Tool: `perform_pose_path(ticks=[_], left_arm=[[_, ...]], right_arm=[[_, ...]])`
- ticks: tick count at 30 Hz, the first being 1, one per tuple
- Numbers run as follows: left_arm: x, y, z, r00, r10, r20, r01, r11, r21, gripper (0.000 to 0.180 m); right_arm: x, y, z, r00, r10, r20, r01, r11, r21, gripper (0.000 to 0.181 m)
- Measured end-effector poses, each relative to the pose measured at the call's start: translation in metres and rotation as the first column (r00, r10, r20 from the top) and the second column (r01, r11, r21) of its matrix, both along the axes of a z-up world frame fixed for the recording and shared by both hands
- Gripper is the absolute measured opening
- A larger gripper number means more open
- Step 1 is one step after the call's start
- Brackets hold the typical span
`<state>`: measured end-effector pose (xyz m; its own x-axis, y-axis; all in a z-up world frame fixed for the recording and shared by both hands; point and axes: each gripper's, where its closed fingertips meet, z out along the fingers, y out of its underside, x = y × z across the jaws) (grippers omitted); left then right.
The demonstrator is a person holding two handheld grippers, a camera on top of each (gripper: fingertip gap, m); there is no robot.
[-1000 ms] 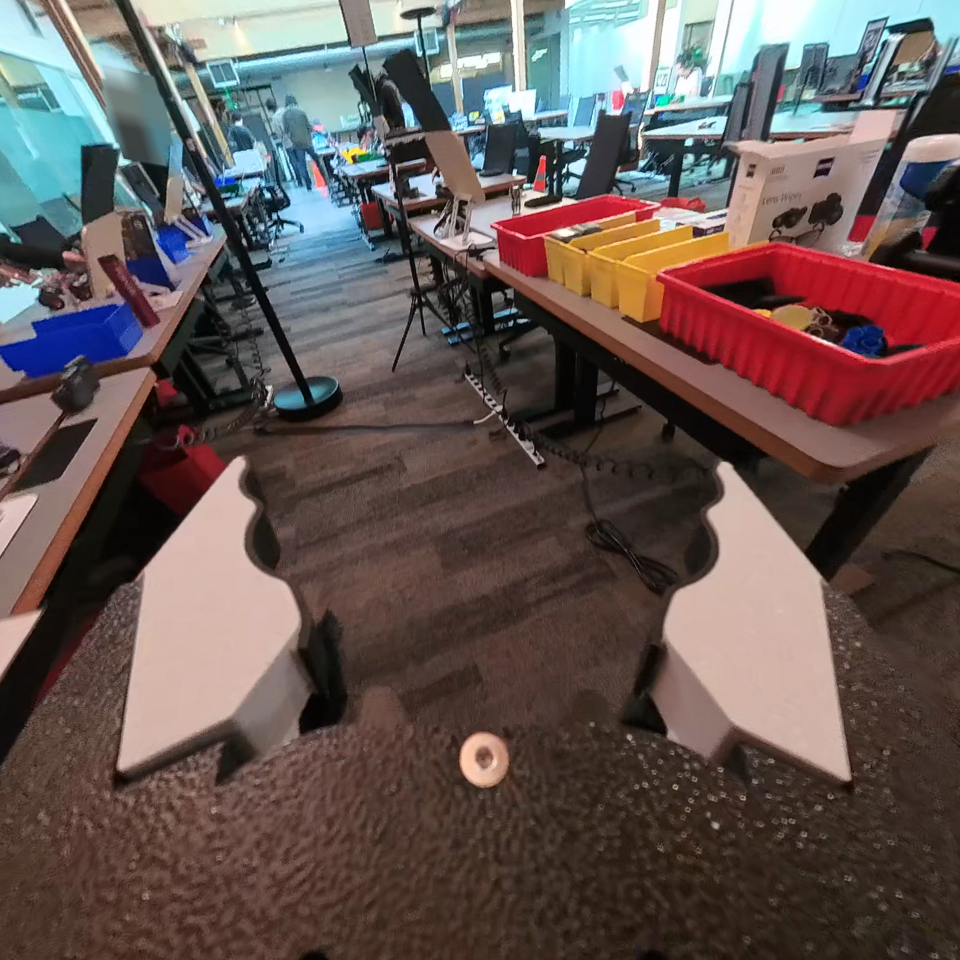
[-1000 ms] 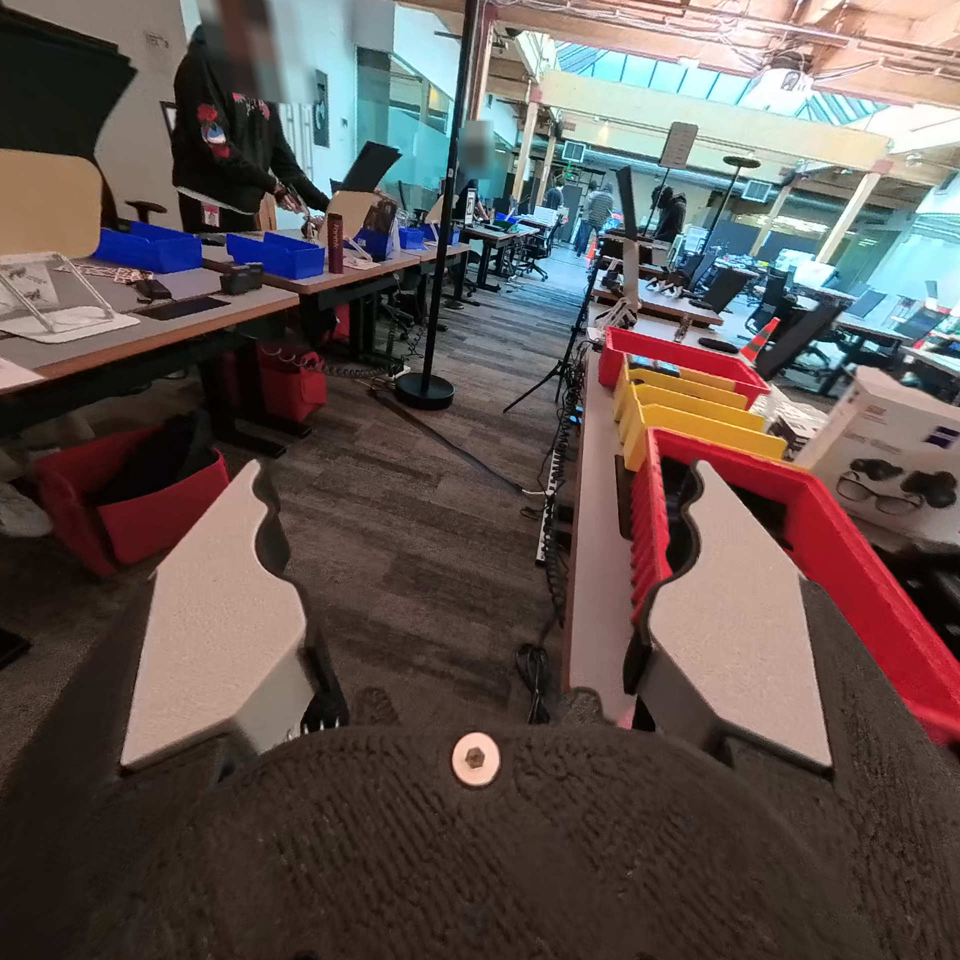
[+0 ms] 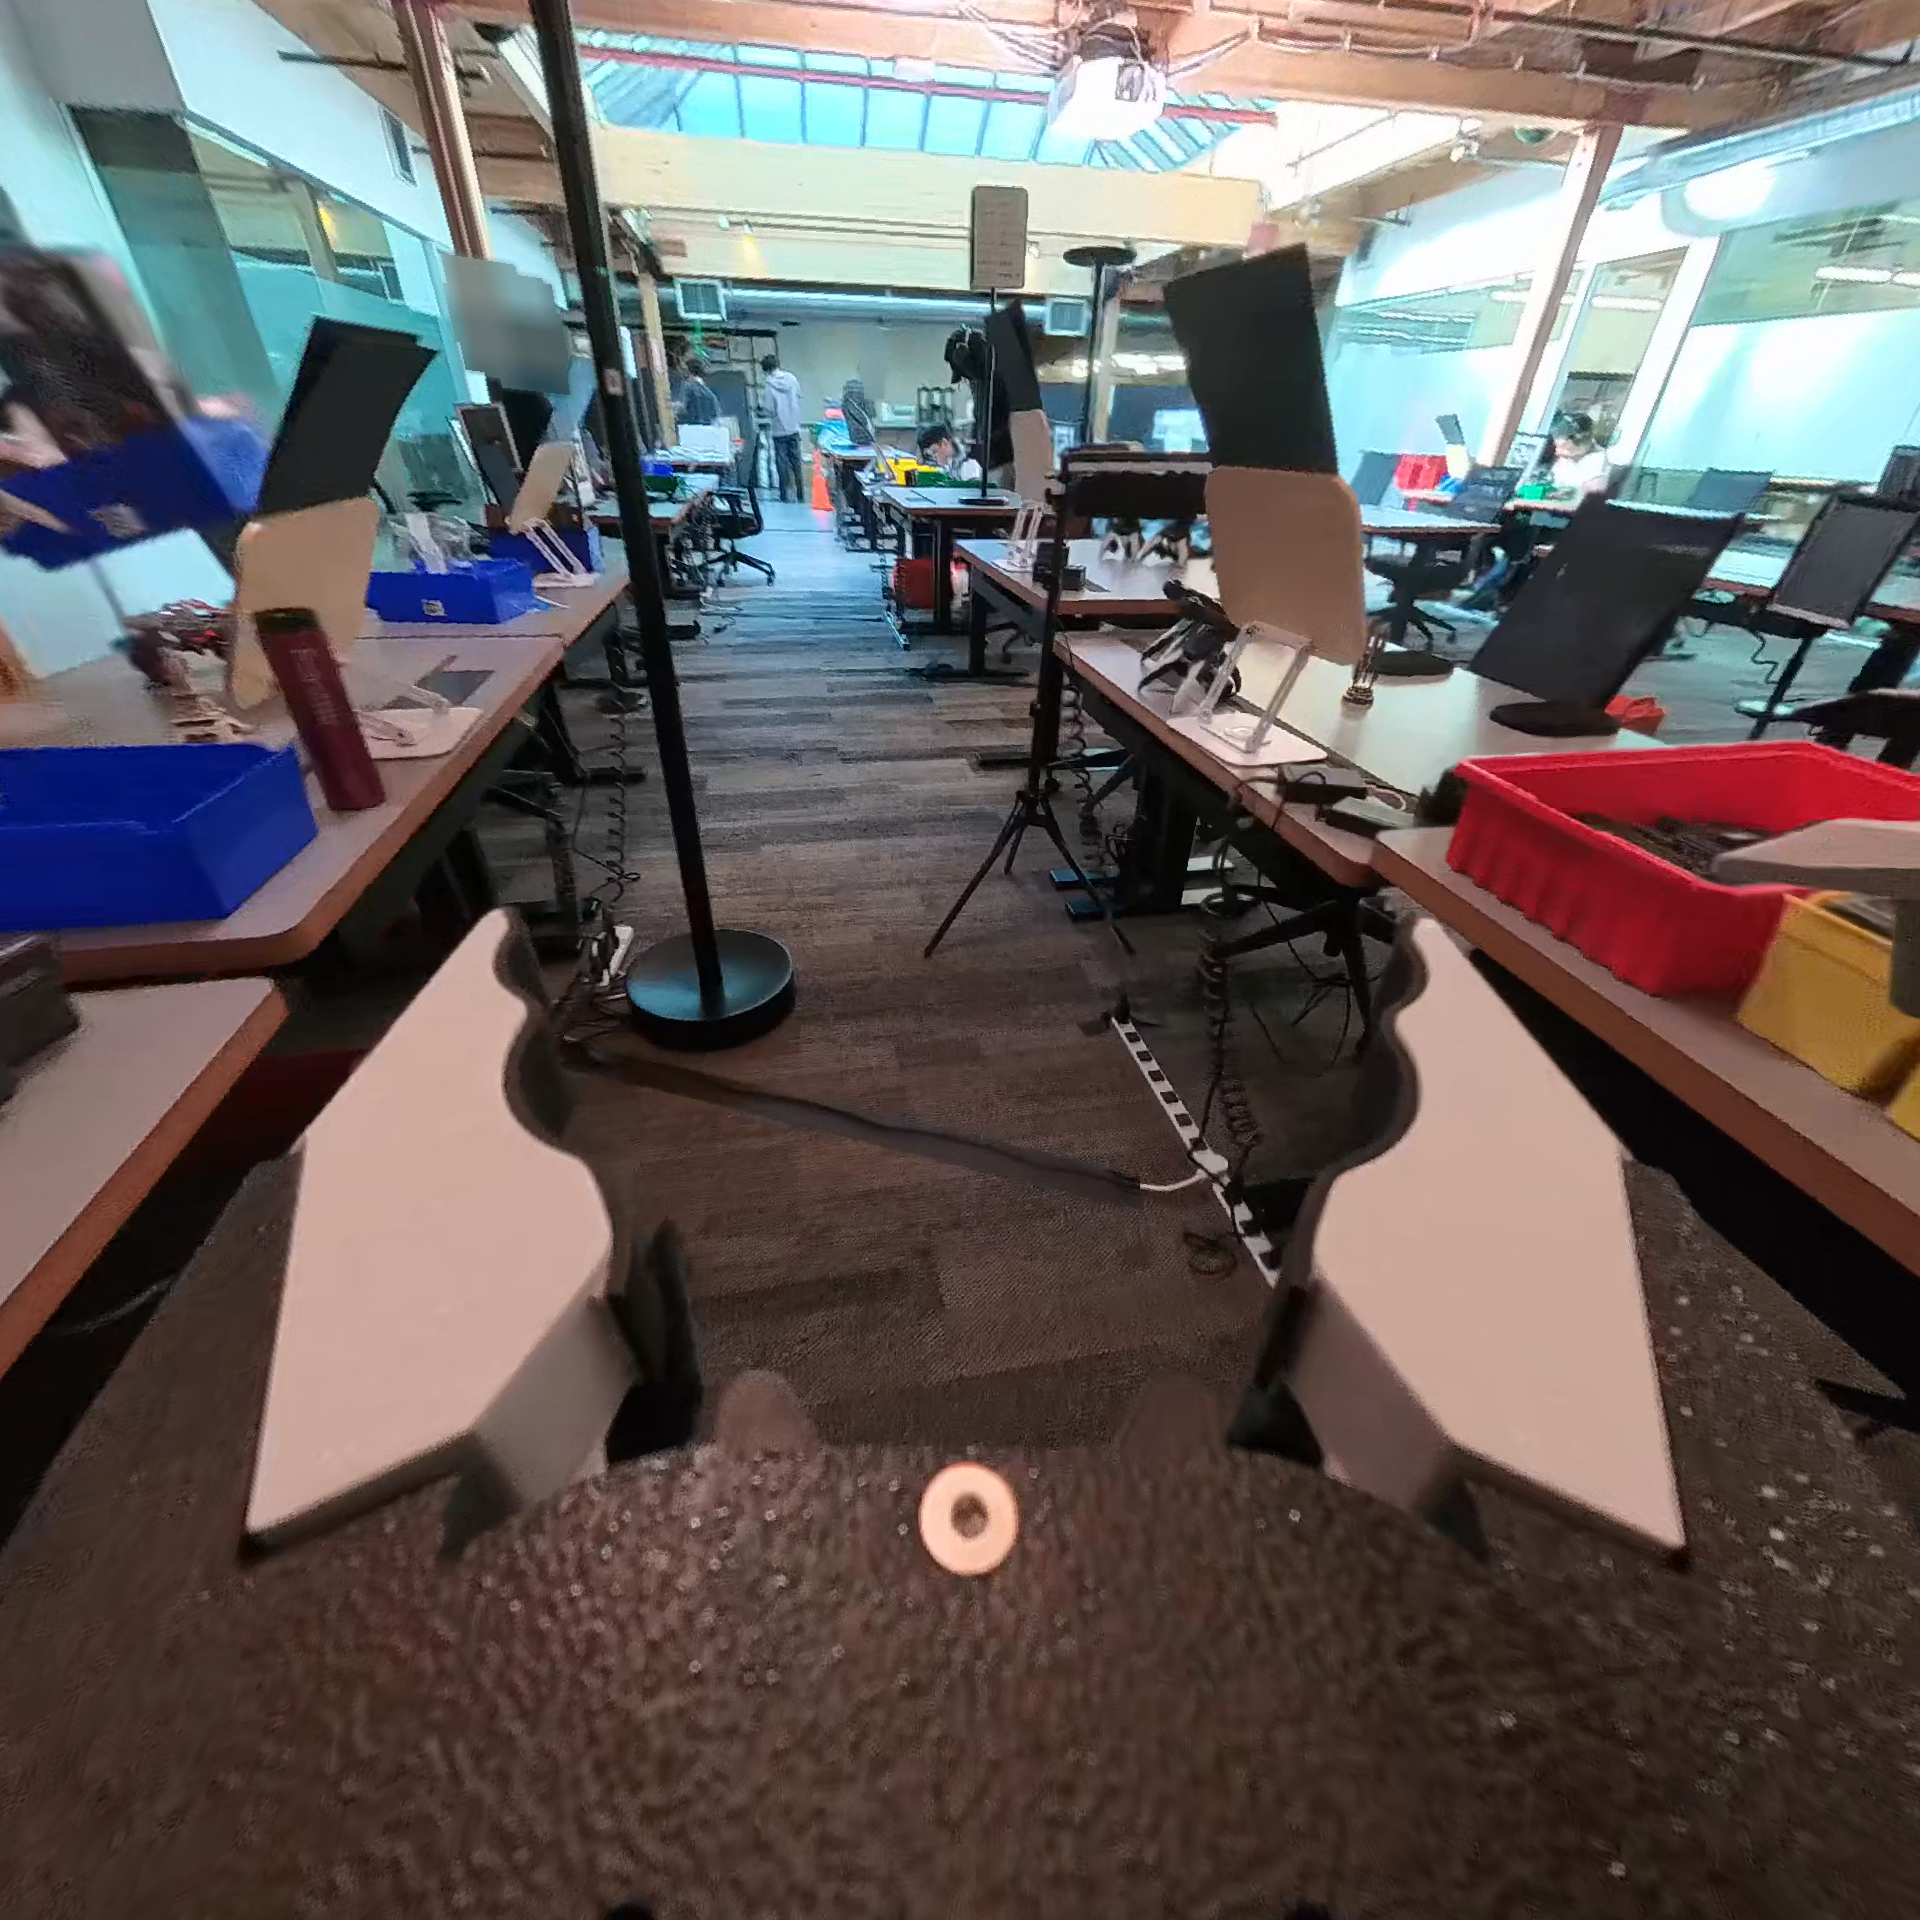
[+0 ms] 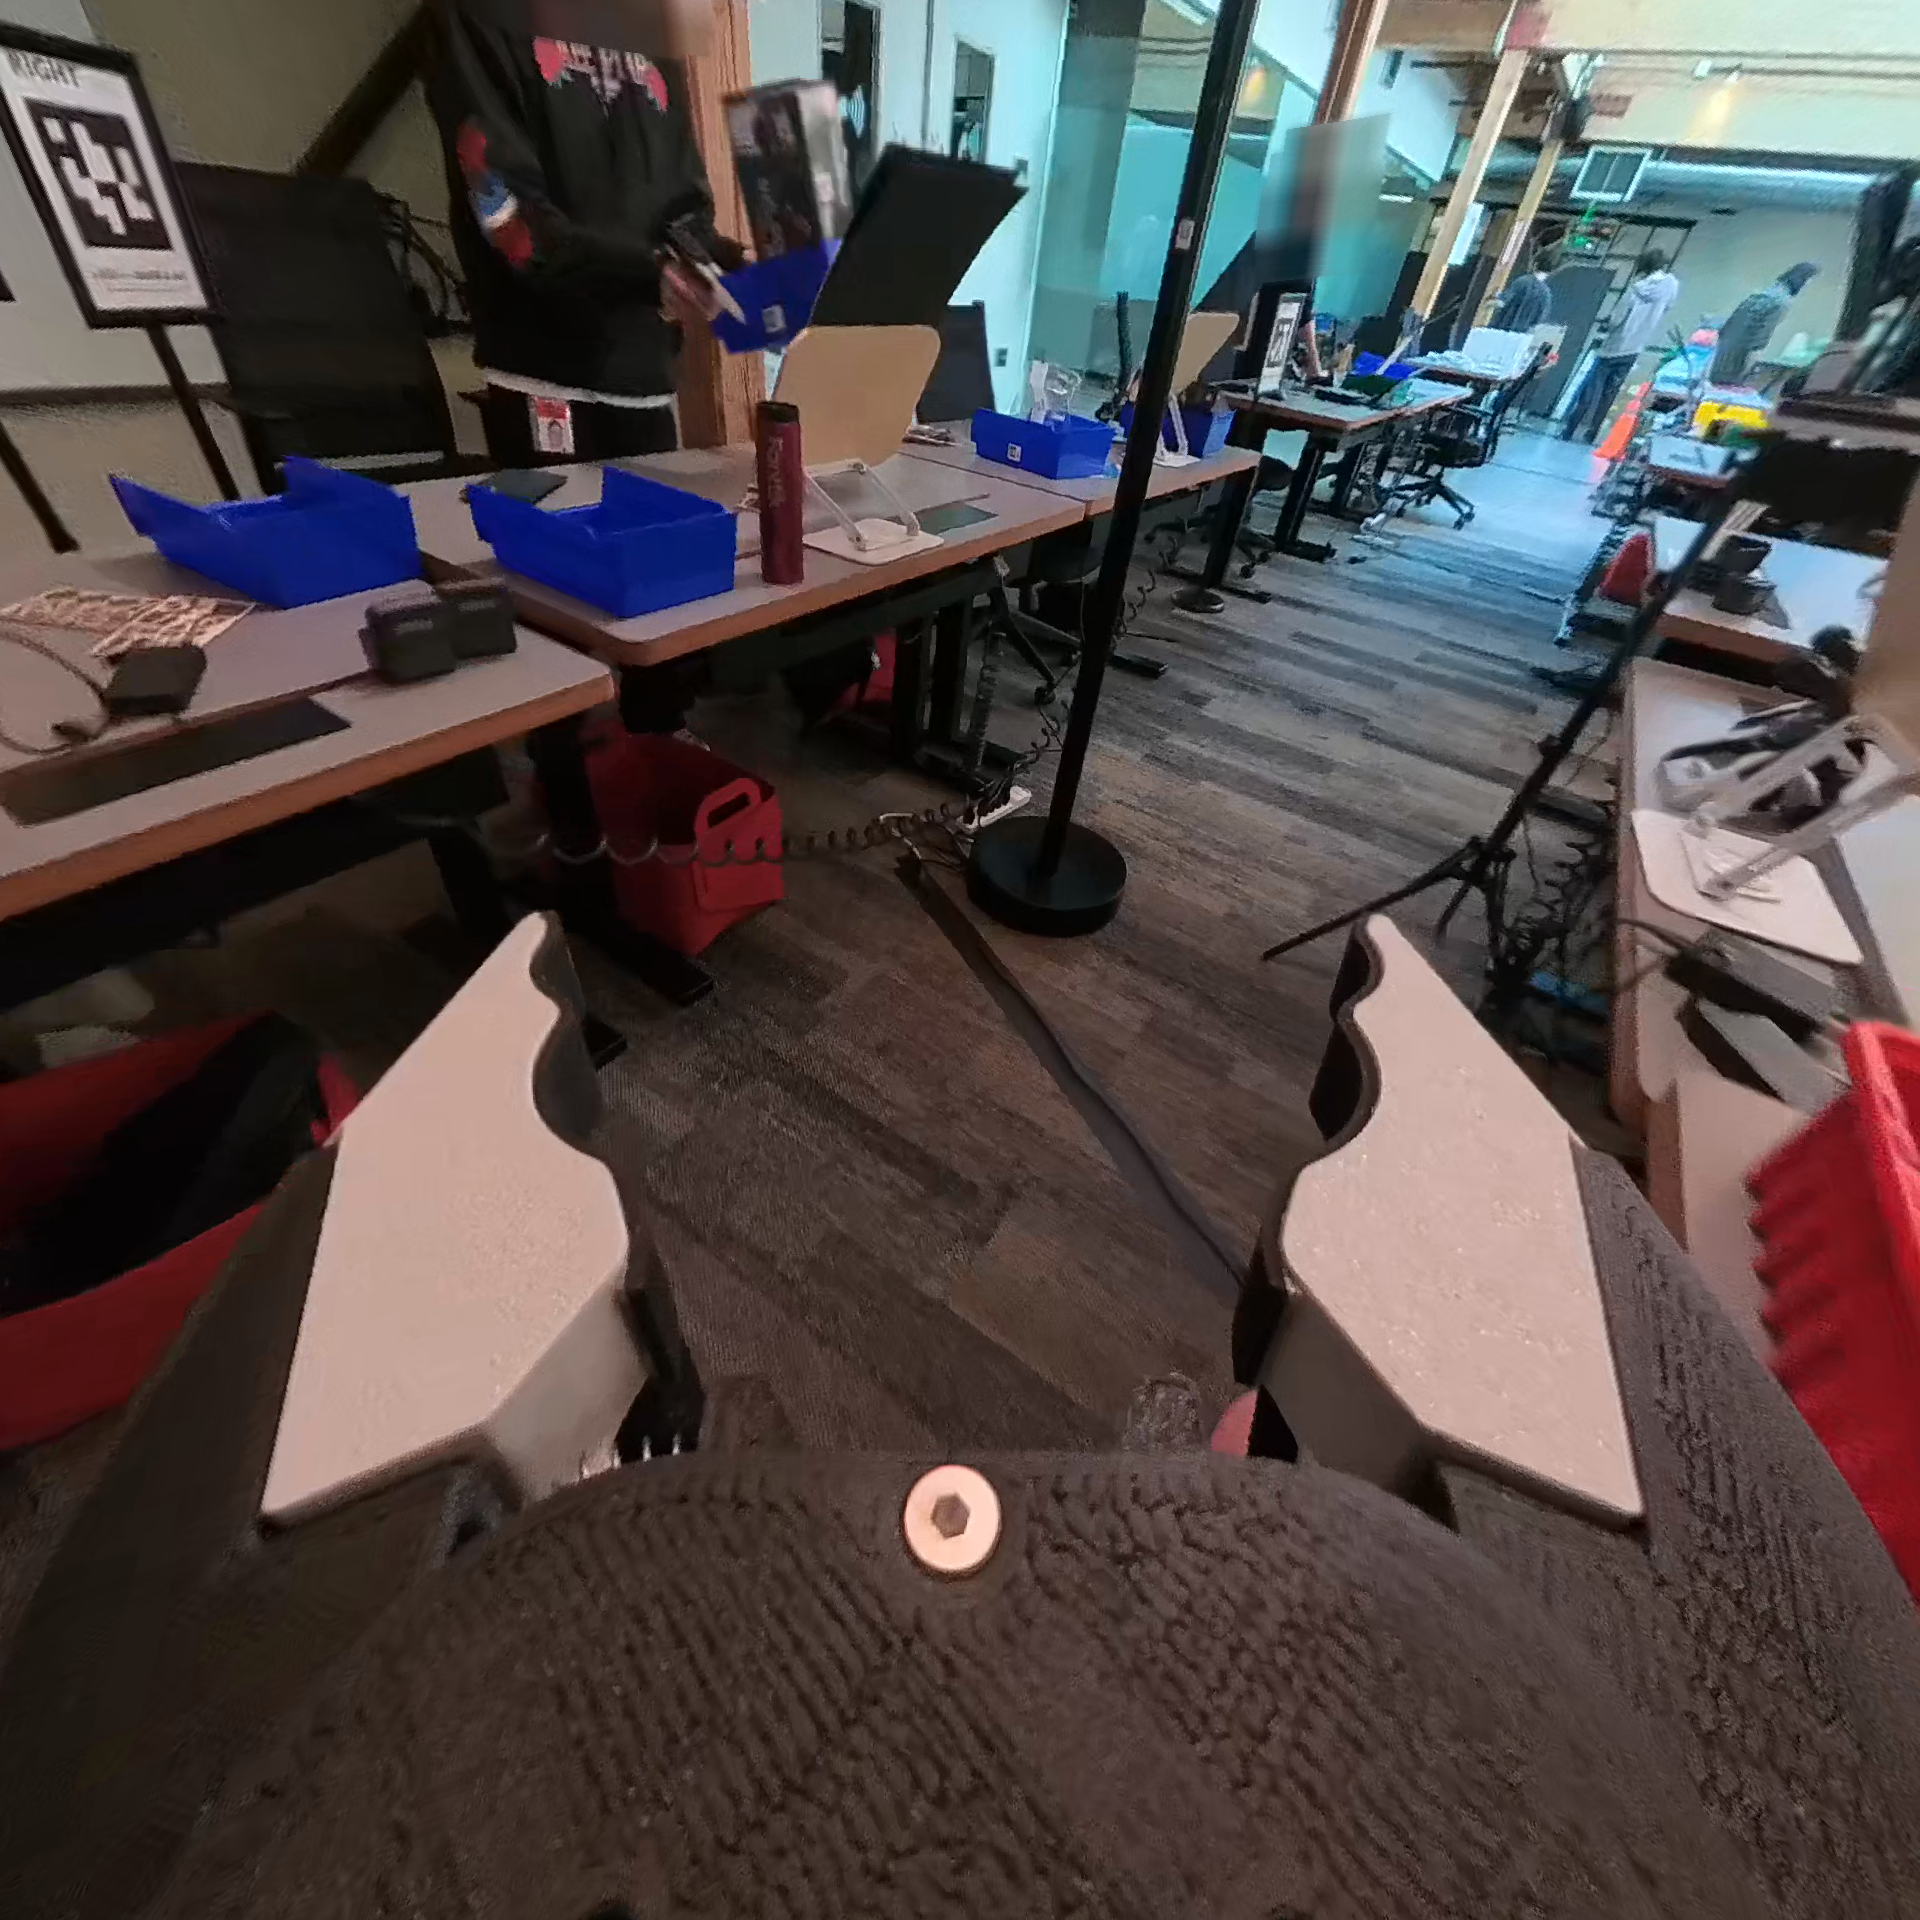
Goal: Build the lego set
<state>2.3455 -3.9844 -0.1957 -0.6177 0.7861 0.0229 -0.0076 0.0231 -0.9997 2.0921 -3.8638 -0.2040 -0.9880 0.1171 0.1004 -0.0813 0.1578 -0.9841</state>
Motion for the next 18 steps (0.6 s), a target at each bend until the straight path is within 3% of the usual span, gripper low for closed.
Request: perform_pose_path(ticks=[4,7,11,18], left_arm=[[-0.071,-0.094,0.017,0.998,-0.068,0.005,0.068,0.996,-0.061,0.148],[-0.136,-0.147,0.016,0.99,-0.139,0.003,0.139,0.99,-0.025,0.149],[-0.224,-0.213,0.012,0.975,-0.224,0.006,0.224,0.973,-0.059,0.148],[-0.372,-0.355,0.001,0.97,-0.242,-0.002,0.241,0.967,-0.078,0.148]], right_arm=[[-0.061,-0.078,0.018,0.999,-0.047,-0.021,0.046,0.998,-0.047,0.138],[-0.104,-0.124,-0.002,0.997,-0.07,0.02,0.069,0.998,0.009,0.138],[-0.18,-0.179,-0.02,0.989,-0.144,-0.026,0.145,0.989,0.041,0.138],[-0.335,-0.326,-0.02,0.984,-0.175,-0.034,0.175,0.985,-0.009,0.138]])
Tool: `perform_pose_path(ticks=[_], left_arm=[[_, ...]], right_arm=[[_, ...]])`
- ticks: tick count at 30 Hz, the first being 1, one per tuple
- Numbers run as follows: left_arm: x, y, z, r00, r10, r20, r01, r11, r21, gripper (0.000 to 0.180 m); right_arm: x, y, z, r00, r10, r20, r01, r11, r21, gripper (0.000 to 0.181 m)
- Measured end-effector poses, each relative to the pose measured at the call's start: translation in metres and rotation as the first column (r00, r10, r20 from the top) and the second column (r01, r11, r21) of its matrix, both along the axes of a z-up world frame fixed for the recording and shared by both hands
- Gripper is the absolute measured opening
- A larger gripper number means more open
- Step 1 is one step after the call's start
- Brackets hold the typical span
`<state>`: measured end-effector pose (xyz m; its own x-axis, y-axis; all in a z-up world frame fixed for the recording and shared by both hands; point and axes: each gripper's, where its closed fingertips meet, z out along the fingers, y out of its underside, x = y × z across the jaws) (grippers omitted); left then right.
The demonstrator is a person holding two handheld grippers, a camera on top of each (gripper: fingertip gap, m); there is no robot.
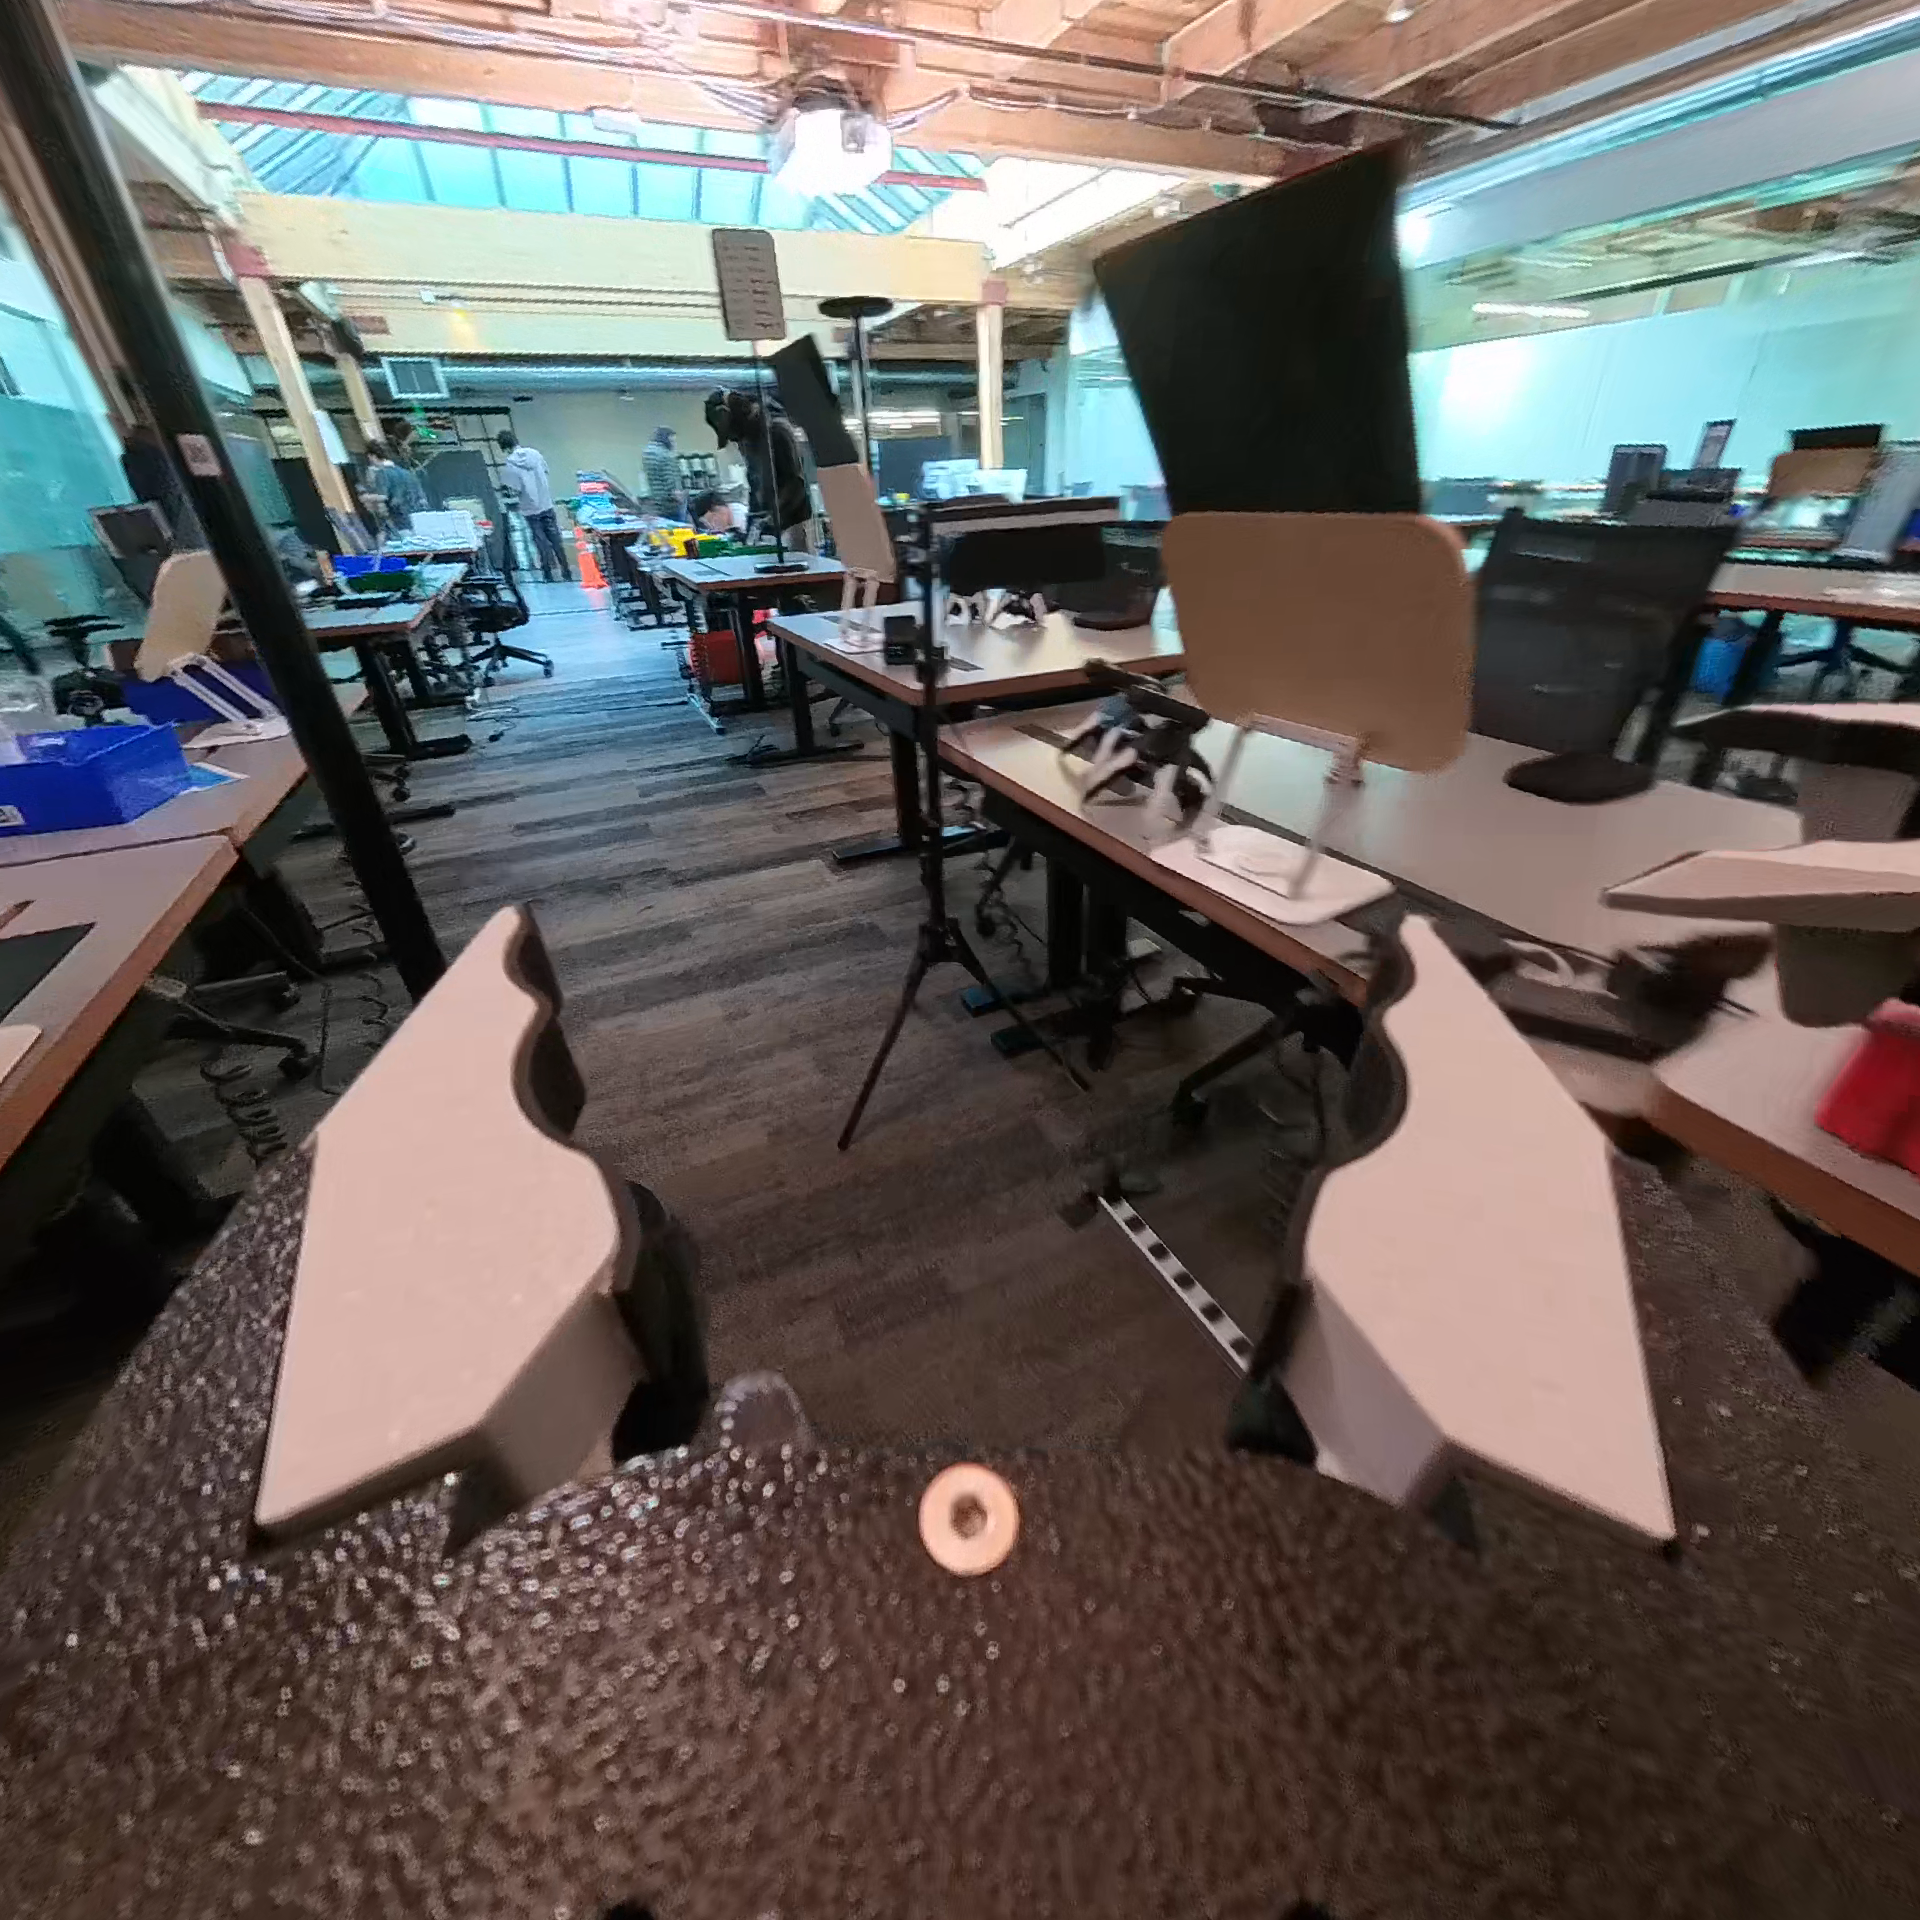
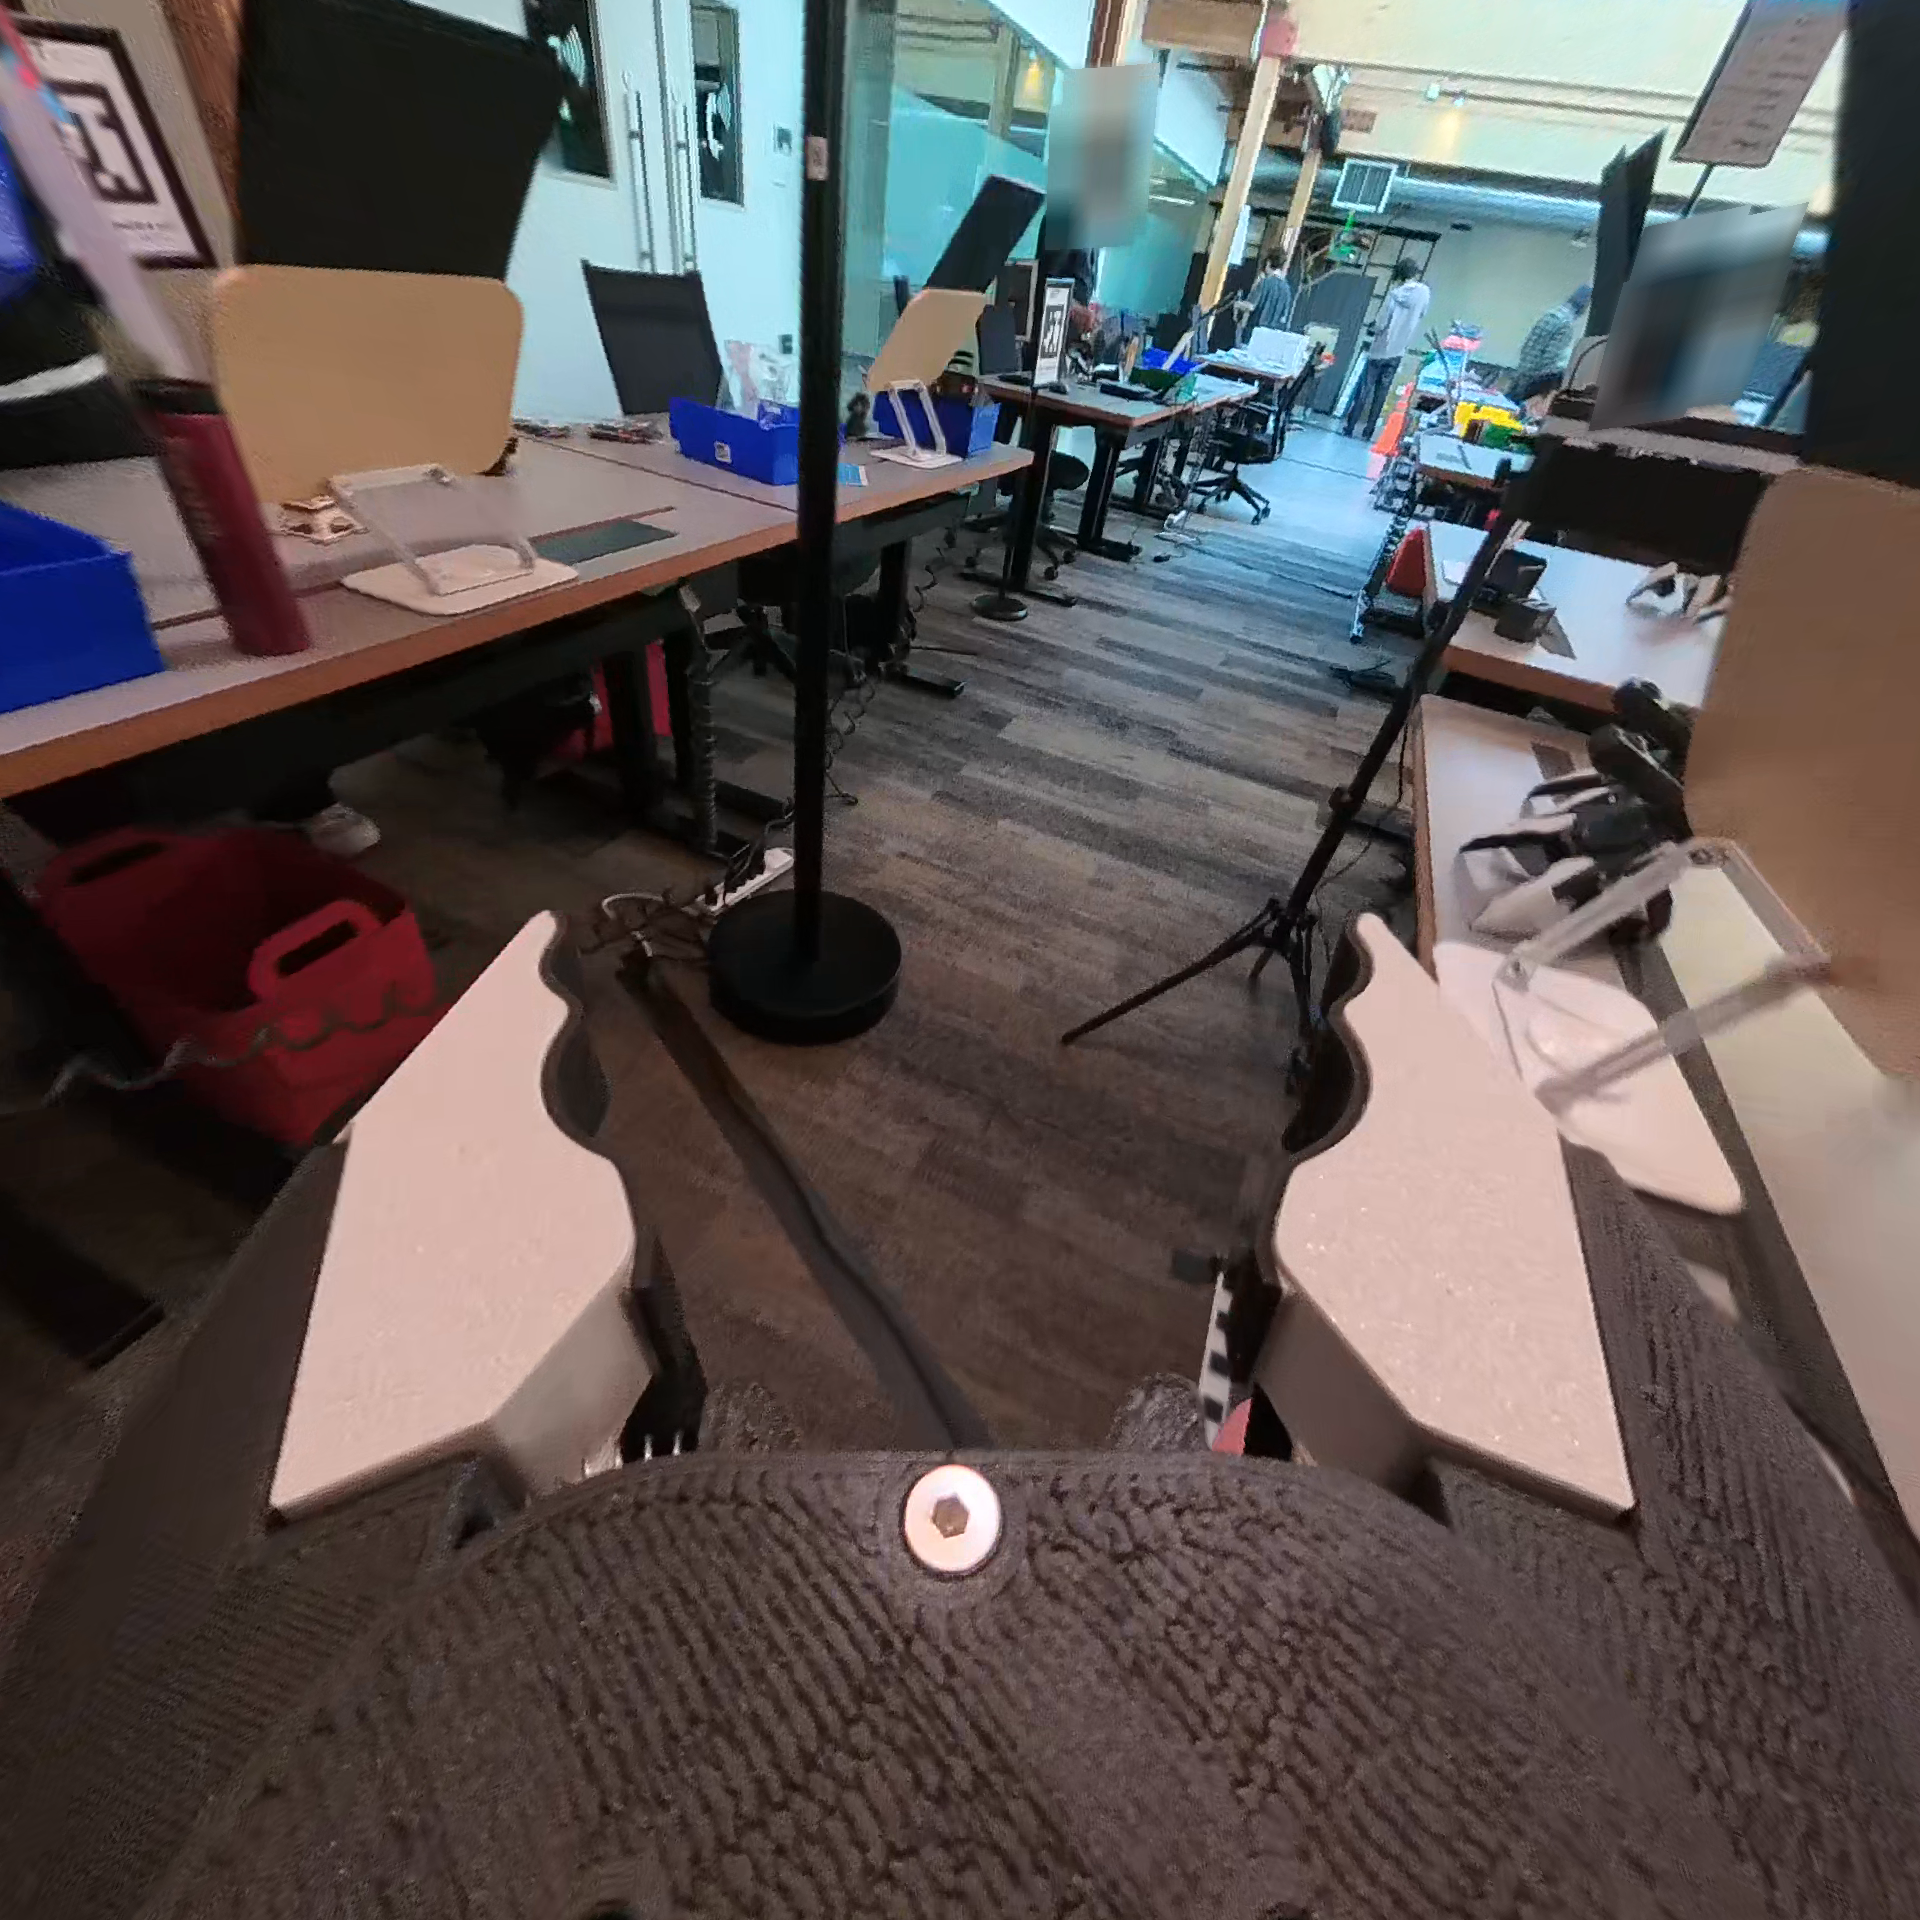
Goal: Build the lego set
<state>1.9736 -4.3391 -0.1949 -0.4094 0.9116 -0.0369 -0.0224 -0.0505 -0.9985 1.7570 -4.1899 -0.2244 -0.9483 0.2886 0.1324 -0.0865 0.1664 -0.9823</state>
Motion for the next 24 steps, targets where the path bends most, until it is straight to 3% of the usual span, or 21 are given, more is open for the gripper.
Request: perform_pose_path(ticks=[3,6,17,21,24], left_arm=[[-0.06,-0.073,0.014,1.0,0.022,-0.018,-0.021,0.998,0.057,0.151],[-0.102,-0.129,0.03,0.998,0.06,-0.025,-0.061,0.998,-0.022,0.148],[-0.215,-0.381,-0.025,0.985,0.17,0.026,-0.171,0.984,0.048,0.145],[-0.289,-0.482,-0.019,0.995,0.094,0.044,-0.098,0.991,0.091,0.144],[-0.359,-0.533,-0.01,0.998,-0.035,0.047,0.032,0.997,0.065,0.143]], right_arm=[[-0.058,-0.075,0.017,0.999,0.044,0.023,-0.044,0.999,0.006,0.138],[-0.104,-0.146,0.03,0.996,0.072,-0.053,-0.072,0.997,-0.003,0.136],[-0.22,-0.431,-0.016,0.976,0.216,0.0,-0.216,0.974,0.061,0.137],[-0.284,-0.531,0.008,0.982,0.188,0.018,-0.189,0.981,0.052,0.137],[-0.331,-0.584,0.024,0.988,0.145,-0.054,-0.144,0.989,0.022,0.135]])
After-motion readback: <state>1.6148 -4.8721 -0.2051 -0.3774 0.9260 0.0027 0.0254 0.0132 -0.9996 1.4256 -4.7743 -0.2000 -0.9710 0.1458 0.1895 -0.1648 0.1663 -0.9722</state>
